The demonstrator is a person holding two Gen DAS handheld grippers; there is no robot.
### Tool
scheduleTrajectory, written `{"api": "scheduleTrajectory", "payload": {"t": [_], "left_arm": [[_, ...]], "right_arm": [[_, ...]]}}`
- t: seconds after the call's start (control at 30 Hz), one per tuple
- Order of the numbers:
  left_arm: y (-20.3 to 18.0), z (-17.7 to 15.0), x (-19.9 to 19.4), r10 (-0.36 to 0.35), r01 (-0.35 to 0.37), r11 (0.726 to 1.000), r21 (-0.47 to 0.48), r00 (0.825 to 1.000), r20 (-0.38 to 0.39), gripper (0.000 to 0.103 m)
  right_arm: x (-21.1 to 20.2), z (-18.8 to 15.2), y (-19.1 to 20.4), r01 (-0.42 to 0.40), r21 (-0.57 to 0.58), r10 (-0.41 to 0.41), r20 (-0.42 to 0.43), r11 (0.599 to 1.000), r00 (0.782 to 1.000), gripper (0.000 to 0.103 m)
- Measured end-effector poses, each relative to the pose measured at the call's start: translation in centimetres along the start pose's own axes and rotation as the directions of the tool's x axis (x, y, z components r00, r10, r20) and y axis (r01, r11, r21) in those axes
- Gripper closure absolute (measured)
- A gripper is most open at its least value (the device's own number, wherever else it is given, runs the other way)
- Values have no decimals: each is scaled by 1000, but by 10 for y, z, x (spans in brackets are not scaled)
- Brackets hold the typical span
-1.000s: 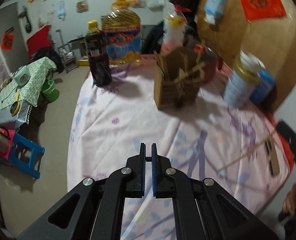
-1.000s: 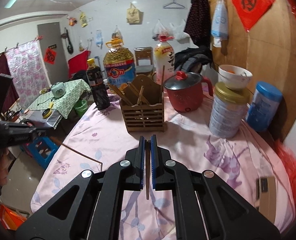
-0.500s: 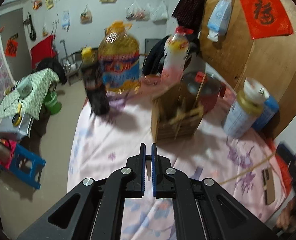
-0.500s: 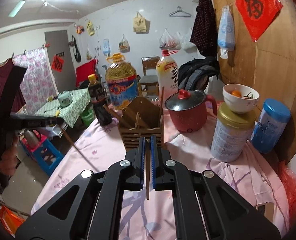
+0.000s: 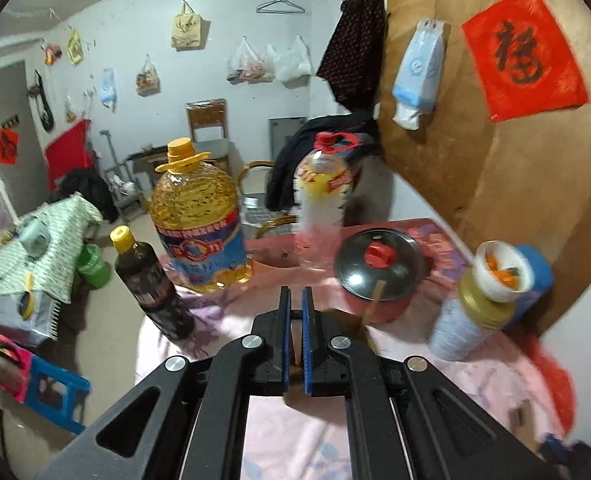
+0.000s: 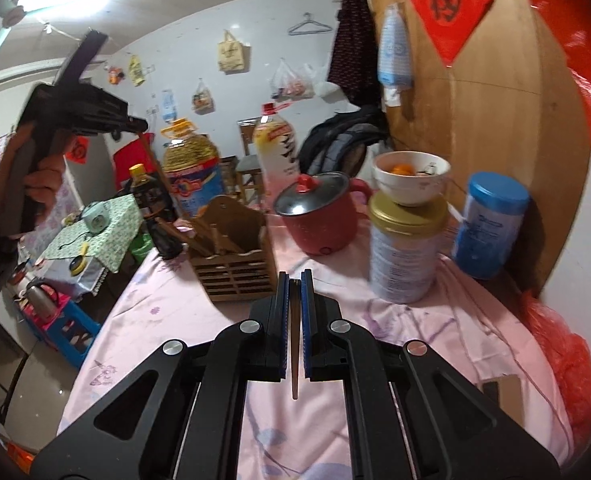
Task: Organize utensils
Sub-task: 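Drop the left gripper's chopstick into the caddy while the right carries its chopstick over, then lower the right gripper's chopstick into the wooden caddy and open the right gripper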
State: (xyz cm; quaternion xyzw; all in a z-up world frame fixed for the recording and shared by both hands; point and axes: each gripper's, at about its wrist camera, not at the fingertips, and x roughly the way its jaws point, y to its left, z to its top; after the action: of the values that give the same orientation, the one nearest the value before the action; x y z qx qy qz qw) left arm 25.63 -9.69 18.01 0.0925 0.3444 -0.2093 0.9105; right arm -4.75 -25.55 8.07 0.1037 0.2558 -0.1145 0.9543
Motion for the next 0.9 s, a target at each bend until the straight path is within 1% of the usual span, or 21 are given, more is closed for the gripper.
{"api": "scheduleTrajectory", "payload": {"t": [0.07, 0.1, 0.13, 0.17, 0.2, 0.23, 0.27, 0.3, 0.37, 0.43, 0.5, 0.57, 0.7, 0.83, 0.9], "left_arm": [[-4, -5, 24, 61, -61, 998, 12, 997, -37, 97], [-4, -8, 30, 67, -67, 998, 7, 997, -47, 96], [-4, -13, 37, 48, -49, 999, -4, 997, -68, 90], [-1, -17, 38, 37, -38, 999, -12, 997, -75, 71], [1, -20, 39, 32, -34, 999, -22, 996, -77, 60], [4, -25, 36, 49, -51, 998, -30, 997, -68, 46], [7, -28, 32, 59, -61, 998, -32, 996, -59, 39], [11, -31, 26, 62, -64, 997, -35, 997, -50, 36], [20, -37, 15, 70, -72, 996, -47, 997, -37, 17], [35, -47, 2, 103, -104, 992, -66, 994, -21, 12], [47, -57, -8, 130, -131, 988, -76, 991, -24, 11], [62, -72, -17, 159, -163, 981, -103, 986, -41, 9], [89, -104, -29, 207, -219, 963, -156, 974, -89, 9], [112, -145, -40, 256, -284, 937, -204, 954, -156, 9], [122, -166, -45, 293, -332, 916, -226, 937, -189, 9]], "right_arm": [[-2, 0, -8, 25, 11, -25, -2, 1000, 1000, 96], [-2, 1, -9, 31, 14, -31, -1, 999, 1000, 96], [-2, 2, -12, 37, 16, -37, 0, 999, 999, 96], [-2, 3, -13, 38, 18, -38, 0, 999, 999, 96], [1, 6, -15, 34, 22, -34, -1, 999, 999, 96], [4, 7, -16, 26, 27, -26, -1, 999, 1000, 96], [7, 9, -15, 18, 30, -18, 0, 999, 1000, 96], [11, 13, -14, 4, 31, -4, 1, 1000, 1000, 96], [20, 24, -8, -24, 18, 24, 9, 1000, 1000, 96], [29, 35, 1, -51, -6, 51, 20, 999, 998, 96], [38, 49, 10, -74, -36, 75, 33, 997, 997, 96], [49, 66, 21, -105, -63, 108, 48, 993, 993, 96], [70, 99, 37, -159, -97, 166, 70, 983, 984, 96], [98, 131, 56, -203, -127, 214, 78, 971, 974, 96], [110, 141, 64, -222, -138, 234, 78, 965, 969, 96]]}}
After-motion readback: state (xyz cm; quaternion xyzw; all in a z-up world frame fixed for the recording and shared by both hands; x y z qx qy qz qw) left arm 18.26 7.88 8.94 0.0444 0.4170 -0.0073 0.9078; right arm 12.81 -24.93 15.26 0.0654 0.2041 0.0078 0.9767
